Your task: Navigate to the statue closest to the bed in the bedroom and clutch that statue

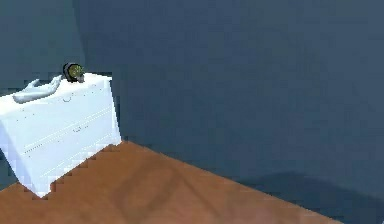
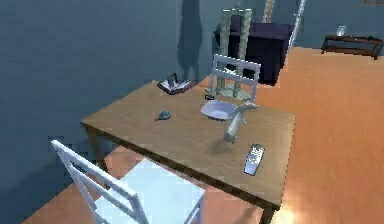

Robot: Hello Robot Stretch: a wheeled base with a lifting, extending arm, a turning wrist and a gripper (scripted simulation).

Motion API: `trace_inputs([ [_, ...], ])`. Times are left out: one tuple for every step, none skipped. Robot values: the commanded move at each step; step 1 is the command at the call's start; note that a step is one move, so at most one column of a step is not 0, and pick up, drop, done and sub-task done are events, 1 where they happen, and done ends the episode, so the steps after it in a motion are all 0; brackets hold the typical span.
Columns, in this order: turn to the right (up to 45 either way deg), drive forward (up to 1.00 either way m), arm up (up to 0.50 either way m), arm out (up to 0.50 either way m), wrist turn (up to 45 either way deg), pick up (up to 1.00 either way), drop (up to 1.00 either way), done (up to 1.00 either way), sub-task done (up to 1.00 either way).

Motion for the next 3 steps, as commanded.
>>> trace_inputs([
  [-45.0, 0.00, 0.00, 0.00, 0.0, 0.00, 0.00, 0.00, 0.00],
  [-18.0, 0.00, 0.00, 0.00, 0.0, 0.00, 0.00, 0.00, 0.00],
  [0.0, 1.00, 0.00, 0.00, 0.0, 0.00, 0.00, 0.00, 0.00],
])
